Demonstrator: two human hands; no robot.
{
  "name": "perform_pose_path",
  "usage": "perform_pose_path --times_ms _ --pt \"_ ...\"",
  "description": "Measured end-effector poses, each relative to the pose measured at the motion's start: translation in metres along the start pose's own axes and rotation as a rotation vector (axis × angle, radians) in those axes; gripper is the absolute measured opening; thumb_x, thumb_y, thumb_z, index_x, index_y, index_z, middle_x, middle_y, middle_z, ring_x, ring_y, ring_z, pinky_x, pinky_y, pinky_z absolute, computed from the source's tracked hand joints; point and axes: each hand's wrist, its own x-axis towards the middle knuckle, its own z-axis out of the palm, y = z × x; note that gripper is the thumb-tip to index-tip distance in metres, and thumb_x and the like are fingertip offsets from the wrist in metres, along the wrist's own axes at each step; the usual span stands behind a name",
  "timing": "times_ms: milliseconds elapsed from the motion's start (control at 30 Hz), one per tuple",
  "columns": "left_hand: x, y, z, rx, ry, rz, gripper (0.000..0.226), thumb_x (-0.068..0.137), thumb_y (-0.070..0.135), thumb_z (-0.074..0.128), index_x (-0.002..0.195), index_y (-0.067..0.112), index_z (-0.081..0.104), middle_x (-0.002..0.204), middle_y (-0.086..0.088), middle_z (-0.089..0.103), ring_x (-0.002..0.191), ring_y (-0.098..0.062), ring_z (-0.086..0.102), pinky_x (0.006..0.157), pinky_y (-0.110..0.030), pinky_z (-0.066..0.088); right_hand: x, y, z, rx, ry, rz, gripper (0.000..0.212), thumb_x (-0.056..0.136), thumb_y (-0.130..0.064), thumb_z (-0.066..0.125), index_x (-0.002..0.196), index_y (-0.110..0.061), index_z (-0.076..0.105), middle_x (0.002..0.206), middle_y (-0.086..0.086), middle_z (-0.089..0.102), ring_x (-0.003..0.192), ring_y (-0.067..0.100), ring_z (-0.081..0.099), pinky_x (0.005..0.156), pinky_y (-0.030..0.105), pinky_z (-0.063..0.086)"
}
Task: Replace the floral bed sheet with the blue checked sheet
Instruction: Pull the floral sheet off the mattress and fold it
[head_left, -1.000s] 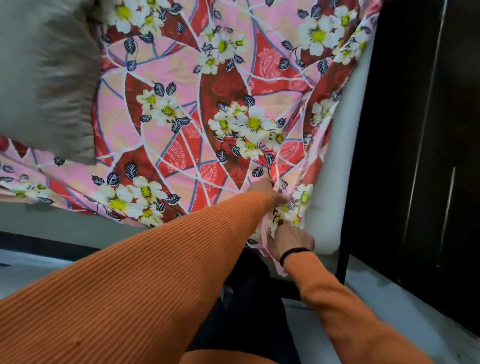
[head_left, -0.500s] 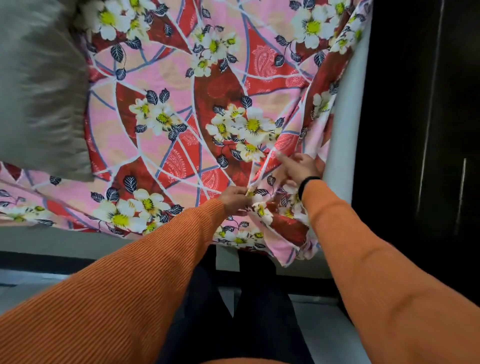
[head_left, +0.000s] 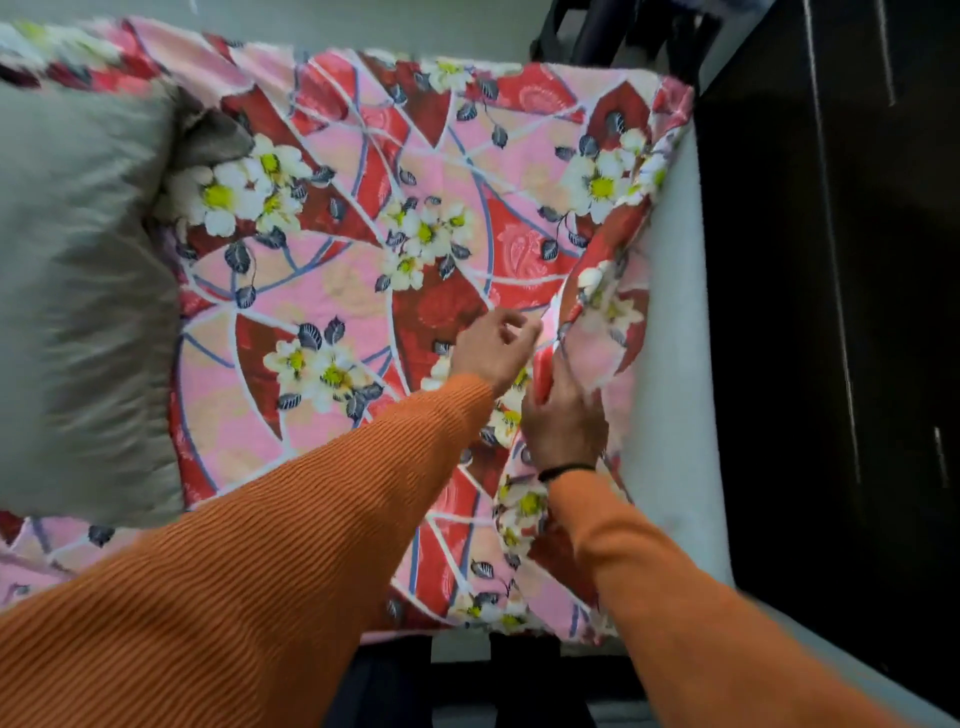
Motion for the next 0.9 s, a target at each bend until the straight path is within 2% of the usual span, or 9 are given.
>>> perform_pose_path --times_ms 133,200,233,367,500,567,667,800,900 --pt "0.053 0.03 0.014 0.119 -0.185 0.004 0.059 0.085 0.056 0.073 0.128 0.019 0.061 0.119 -0.002 0.068 0.099 -0.017 0.064 0.097 -0.037 0.054 -0.003 0.007 0.02 -0.016 -0.174 -0.193 0.035 0.096 -0.037 0.048 0.131 -0.031 0.05 0.105 0.006 0.072 0.088 0.03 0.069 0.074 0.037 0.055" --pt "0.078 0.033 0.023 0.189 -0.192 0.004 0.048 0.086 0.048 0.076 0.123 0.019 0.066 0.114 -0.004 0.071 0.094 -0.019 0.068 0.094 -0.039 0.057 0.01 0.009 0.016 -0.022 -0.271 -0.349 0.028 0.096 -0.043 0.037 0.116 -0.033 0.054 0.098 0.001 0.072 0.085 0.023 0.067 0.072 0.03 0.046" --pt "0.091 0.034 0.025 0.193 -0.179 0.004 0.04 0.088 0.043 0.075 0.118 0.018 0.07 0.109 -0.005 0.074 0.09 -0.02 0.07 0.09 -0.039 0.059 0.023 0.01 0.012 0.088 -0.306 -0.323 0.028 0.098 -0.045 0.04 0.11 -0.029 0.06 0.092 0.0 0.072 0.081 0.02 0.067 0.068 0.03 0.045" --pt "0.134 0.034 0.014 0.045 -0.194 -0.064 0.024 0.091 0.026 0.074 0.107 0.008 0.074 0.095 -0.01 0.075 0.084 -0.023 0.07 0.081 -0.032 0.058 0.116 0.026 -0.004 0.573 -0.118 0.094 0.017 0.096 -0.038 0.065 0.099 -0.022 0.069 0.089 -0.006 0.072 0.085 0.014 0.068 0.076 0.03 0.056" --pt "0.13 0.043 -0.017 -0.207 -0.575 -0.133 0.015 0.095 0.016 0.069 0.098 0.001 0.071 0.084 -0.007 0.071 0.073 -0.016 0.062 0.063 -0.024 0.052 0.237 0.032 0.002 0.812 -0.126 0.518 0.067 0.079 -0.058 0.077 0.128 -0.019 0.056 0.119 -0.001 0.065 0.107 0.019 0.064 0.099 0.038 0.052" --pt "0.127 0.042 -0.029 -0.255 -0.761 -0.146 0.014 0.096 0.019 0.067 0.1 0.006 0.072 0.087 -0.003 0.073 0.077 -0.013 0.066 0.068 -0.023 0.054 0.295 0.037 0.008 0.963 -0.122 0.64 0.081 0.054 -0.063 0.087 0.12 -0.024 0.062 0.117 0.0 0.069 0.105 0.022 0.068 0.098 0.045 0.055" --pt "0.129 0.039 -0.038 -0.26 -0.849 -0.129 0.019 0.095 0.025 0.068 0.102 0.008 0.073 0.097 -0.008 0.071 0.087 -0.02 0.063 0.084 -0.033 0.052 0.373 0.05 0.019 1.113 -0.109 0.609 0.067 0.039 -0.046 0.093 0.098 -0.025 0.067 0.107 0.006 0.075 0.095 0.024 0.071 0.092 0.051 0.059" --pt "0.139 0.035 -0.048 -0.333 -0.898 -0.142 0.032 0.092 0.03 0.073 0.107 0.001 0.069 0.099 -0.016 0.062 0.089 -0.028 0.05 0.079 -0.033 0.046 0.446 0.037 0.016 1.186 -0.08 0.544 0.096 0.035 -0.019 0.087 0.127 -0.006 0.064 0.111 0.016 0.072 0.085 0.025 0.065 0.078 0.038 0.056" --pt "0.147 0.027 -0.059 -0.363 -0.938 -0.15 0.022 0.088 0.028 0.078 0.098 0.009 0.072 0.088 -0.01 0.062 0.076 -0.02 0.054 0.072 -0.029 0.046 0.456 -0.013 -0.017 1.146 -0.023 0.416 0.088 0.058 0.002 0.074 0.142 -0.012 0.052 0.097 0.01 0.063 0.071 0.019 0.06 0.064 0.027 0.053"
